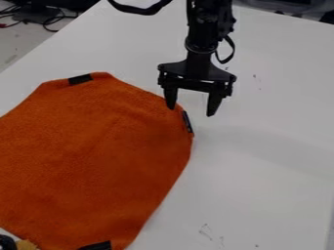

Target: Fold the cloth half from top right to the bottom left

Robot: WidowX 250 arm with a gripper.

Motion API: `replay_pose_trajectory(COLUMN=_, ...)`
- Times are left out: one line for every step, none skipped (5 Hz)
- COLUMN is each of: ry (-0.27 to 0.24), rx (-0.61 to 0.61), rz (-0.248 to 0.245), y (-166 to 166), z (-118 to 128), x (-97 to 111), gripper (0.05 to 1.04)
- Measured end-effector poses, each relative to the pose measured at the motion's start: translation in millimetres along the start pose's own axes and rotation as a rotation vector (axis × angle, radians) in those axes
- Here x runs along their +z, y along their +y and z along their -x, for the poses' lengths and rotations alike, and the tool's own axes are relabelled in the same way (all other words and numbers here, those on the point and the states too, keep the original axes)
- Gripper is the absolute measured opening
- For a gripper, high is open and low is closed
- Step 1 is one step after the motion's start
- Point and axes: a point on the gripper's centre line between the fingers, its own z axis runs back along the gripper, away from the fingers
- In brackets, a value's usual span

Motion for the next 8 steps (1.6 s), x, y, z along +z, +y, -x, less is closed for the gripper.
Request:
replay_pose_trajectory(ry=0.038, rx=-0.001, rz=0.000, y=-1.2, z=-0.9, x=-15.7, gripper=1.001)
replay_pose_trajectory(ry=0.091, rx=-0.005, rz=0.013, y=-3.2, z=-1.5, x=-33.8, gripper=0.950)
replay_pose_trajectory(ry=0.092, rx=-0.003, rz=0.023, y=1.2, z=-5.5, x=-36.0, gripper=0.679)
replay_pose_trajectory(ry=0.100, rx=0.000, rz=0.027, y=7.1, z=-7.0, x=-36.6, gripper=0.381)
replay_pose_trajectory(ry=0.103, rx=-0.007, rz=0.013, y=8.9, z=-9.5, x=-36.3, gripper=0.182)
replay_pose_trajectory(ry=0.101, rx=0.016, rz=0.002, y=13.2, z=-6.5, x=-32.2, gripper=0.083)
replay_pose_trajectory(ry=0.058, rx=0.097, rz=0.060, y=28.5, z=-14.4, x=3.9, gripper=0.064)
replay_pose_trajectory(ry=0.013, rx=0.217, rz=0.123, y=54.2, z=-19.1, x=44.1, gripper=0.063)
